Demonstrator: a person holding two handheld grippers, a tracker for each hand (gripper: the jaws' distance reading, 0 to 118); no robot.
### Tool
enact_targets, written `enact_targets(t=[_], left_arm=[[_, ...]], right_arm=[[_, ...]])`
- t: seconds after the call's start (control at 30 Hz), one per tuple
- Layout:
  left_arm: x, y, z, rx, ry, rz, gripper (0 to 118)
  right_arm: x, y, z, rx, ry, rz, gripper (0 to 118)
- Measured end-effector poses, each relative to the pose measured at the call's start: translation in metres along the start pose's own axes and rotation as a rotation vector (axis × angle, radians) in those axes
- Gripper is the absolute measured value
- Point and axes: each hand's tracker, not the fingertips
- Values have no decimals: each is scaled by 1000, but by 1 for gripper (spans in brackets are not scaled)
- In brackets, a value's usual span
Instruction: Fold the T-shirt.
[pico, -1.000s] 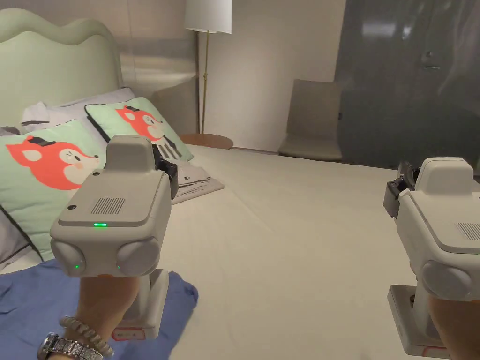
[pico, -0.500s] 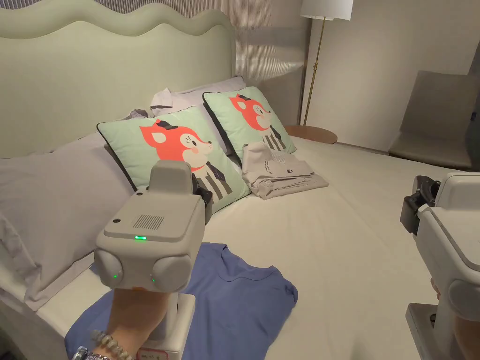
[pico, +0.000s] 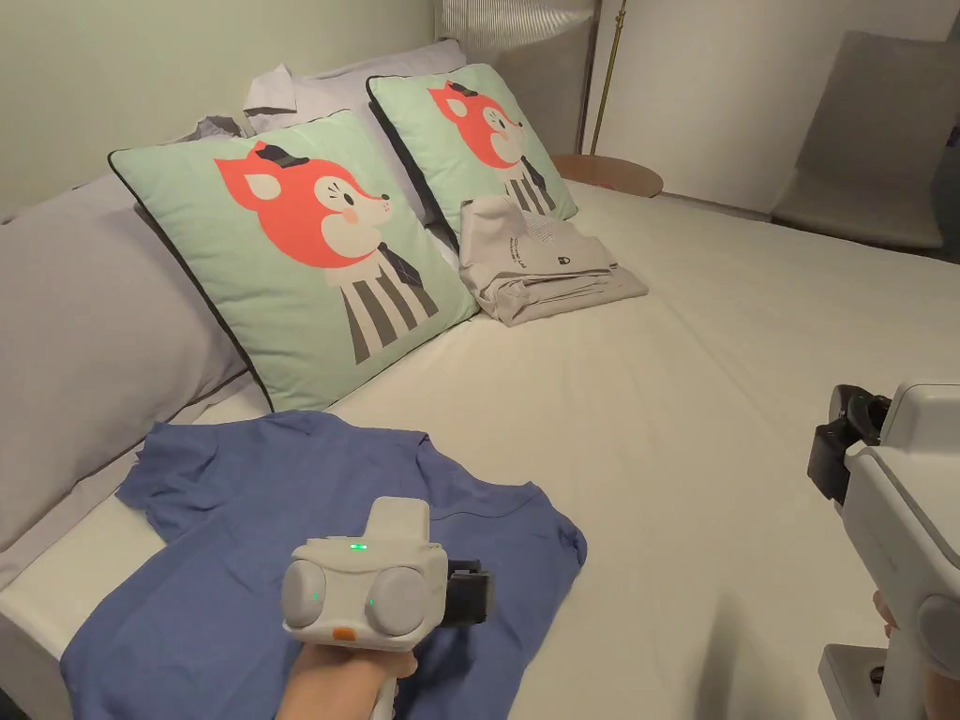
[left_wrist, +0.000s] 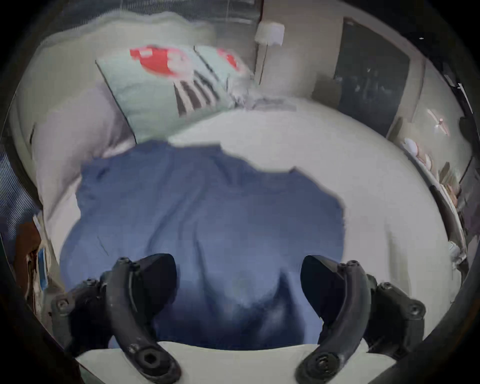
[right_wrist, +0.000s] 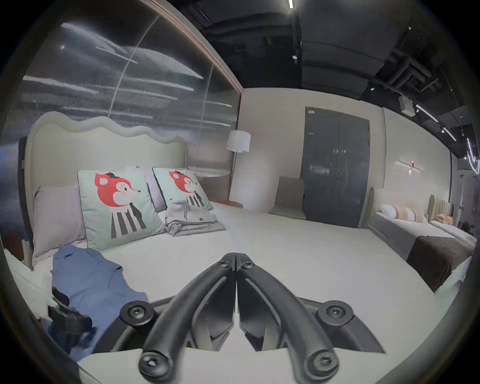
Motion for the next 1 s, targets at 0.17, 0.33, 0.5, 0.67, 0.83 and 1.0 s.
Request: enact_targets(t=[0.17,0.33,0.5,0.67,0.83,1.0], left_arm=[[-2,-17,-23,-61,36,27,87],[-2,-1,1,-2,43,28,7],[-3,19,41,117,18,78,7],[13,47,108,301,-57,82,7],[63,66,182,495,-209,10,7],[135,72,226,591,-415,-73,7]], right_arm=[[5,-9,-1,-32,-1,12,1],[14,-10,-2,-44,-19,1,1],[21,-3,20,-10,-32,2,1],[42,10,50,42,-67,-19,1],[77,19,90,94,-124,-47,1],[119,23,139,138,-209,-64,1]])
